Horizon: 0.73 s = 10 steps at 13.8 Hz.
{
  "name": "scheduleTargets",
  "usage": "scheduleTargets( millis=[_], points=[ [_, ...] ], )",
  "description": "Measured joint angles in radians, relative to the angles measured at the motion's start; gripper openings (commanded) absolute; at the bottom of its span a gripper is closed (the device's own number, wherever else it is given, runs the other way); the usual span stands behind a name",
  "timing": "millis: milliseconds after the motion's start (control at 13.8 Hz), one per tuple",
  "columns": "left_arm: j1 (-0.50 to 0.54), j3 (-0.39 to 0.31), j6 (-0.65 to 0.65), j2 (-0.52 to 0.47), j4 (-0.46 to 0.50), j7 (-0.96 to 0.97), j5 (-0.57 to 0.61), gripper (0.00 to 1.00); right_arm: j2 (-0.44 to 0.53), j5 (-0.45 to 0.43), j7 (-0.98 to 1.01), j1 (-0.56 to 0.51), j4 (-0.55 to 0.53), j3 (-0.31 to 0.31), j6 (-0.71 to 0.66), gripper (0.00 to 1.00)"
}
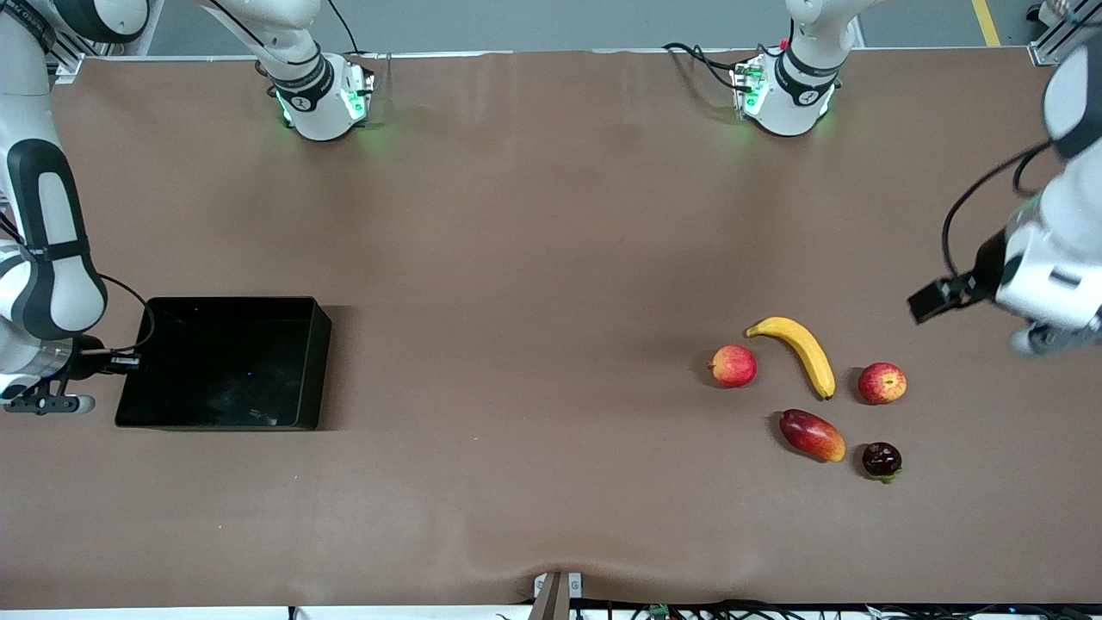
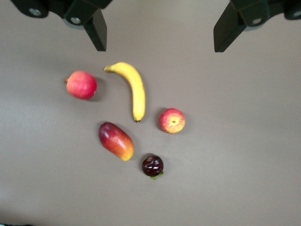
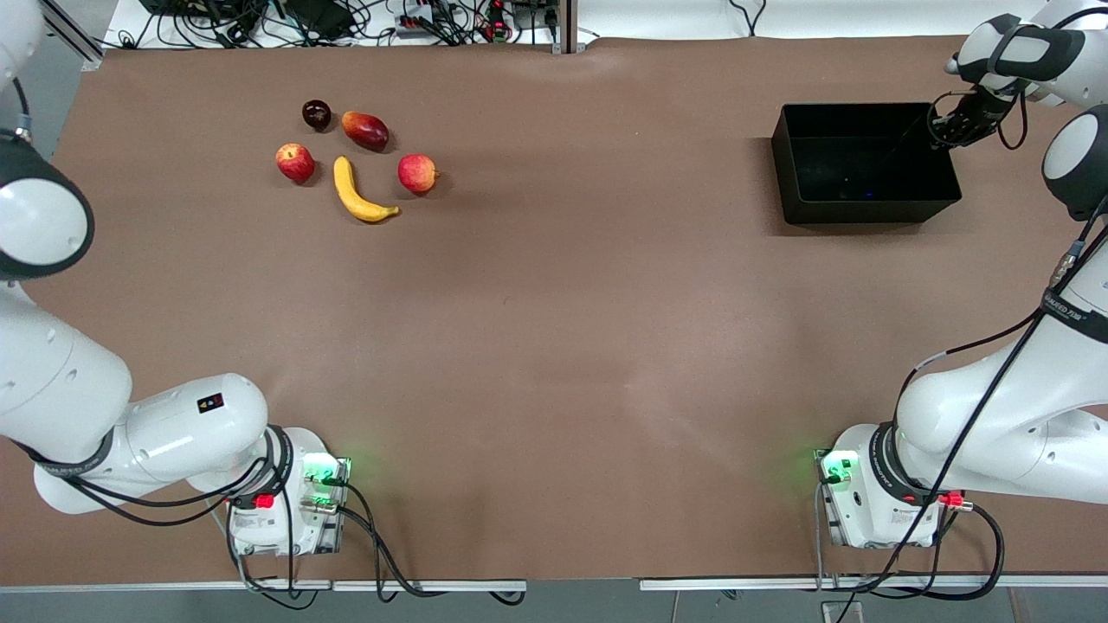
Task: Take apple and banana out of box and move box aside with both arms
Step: 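Open the right gripper and draw it back from the box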
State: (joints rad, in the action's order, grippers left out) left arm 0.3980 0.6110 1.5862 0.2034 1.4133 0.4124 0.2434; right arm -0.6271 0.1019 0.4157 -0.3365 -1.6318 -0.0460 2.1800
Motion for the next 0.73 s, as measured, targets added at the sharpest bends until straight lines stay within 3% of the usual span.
scheduleTargets(
  millis=[218, 363, 581, 726],
  points=[
    [0.028, -0.033, -0.036, -0.089, 0.003, -0.085, -0.111, 1.0, 0.051, 0.0, 0.0, 0.007, 0.058, 0.015, -0.064, 1.0],
    [-0.01, -0.146, -0.071, -0.134, 0.013, -0.164, -0.162, 1.0, 0.128, 0.0, -0.005, 0.046, 0.073, 0.021, -0.147, 1.0],
    [-0.163, -0.364, -0.093, -0.207, 0.075, -0.257, -0.219, 1.0, 0.245, 0.0, -0.092, 0.143, 0.075, 0.025, -0.292, 1.0],
    [-0.25, -0.47, -0.098, -0.261, 0.135, -0.278, -0.227, 1.0, 0.312, 0.0, -0.183, 0.218, 0.075, 0.027, -0.372, 1.0]
  ],
)
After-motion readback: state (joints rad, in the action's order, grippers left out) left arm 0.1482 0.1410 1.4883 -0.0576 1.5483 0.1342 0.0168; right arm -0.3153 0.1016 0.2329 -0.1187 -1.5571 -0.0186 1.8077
